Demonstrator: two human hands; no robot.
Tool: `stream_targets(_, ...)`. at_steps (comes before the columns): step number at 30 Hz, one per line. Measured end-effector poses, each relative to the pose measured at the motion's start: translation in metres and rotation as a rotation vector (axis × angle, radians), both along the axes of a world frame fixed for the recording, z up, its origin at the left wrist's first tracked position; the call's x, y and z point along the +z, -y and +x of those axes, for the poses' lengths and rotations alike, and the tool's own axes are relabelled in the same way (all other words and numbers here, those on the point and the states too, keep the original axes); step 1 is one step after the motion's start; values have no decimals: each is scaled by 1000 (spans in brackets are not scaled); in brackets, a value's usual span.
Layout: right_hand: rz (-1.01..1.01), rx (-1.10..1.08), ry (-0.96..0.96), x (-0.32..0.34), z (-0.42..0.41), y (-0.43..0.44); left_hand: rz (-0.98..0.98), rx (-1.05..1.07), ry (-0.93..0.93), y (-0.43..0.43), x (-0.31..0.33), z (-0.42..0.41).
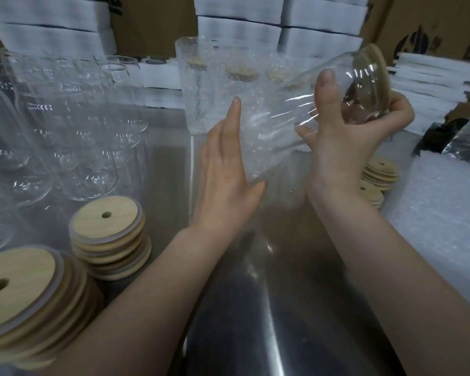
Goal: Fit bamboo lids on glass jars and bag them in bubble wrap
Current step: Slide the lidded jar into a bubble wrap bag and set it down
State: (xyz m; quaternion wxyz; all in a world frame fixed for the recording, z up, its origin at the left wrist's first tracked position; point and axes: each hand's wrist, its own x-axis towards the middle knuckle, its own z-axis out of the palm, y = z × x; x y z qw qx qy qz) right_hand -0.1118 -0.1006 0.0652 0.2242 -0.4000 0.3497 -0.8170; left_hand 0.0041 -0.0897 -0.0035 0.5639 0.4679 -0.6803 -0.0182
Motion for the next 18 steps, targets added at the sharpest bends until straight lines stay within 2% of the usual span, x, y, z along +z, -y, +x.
stream_targets(4, 28, -39, -4, 1, -1, 3, -7, -19, -75, 0, 4, 1)
stream_targets(10, -82, -53, -174, -9, 2, 3, -46, 118, 5, -4, 6, 4)
stream_targets(14, -167, -105, -303, -14, 6, -1, -10, 83, -24, -6, 7, 2)
stream_targets(18, -183, -70, -379, -16, 10, -5, -7, 38, -47, -5, 7, 3)
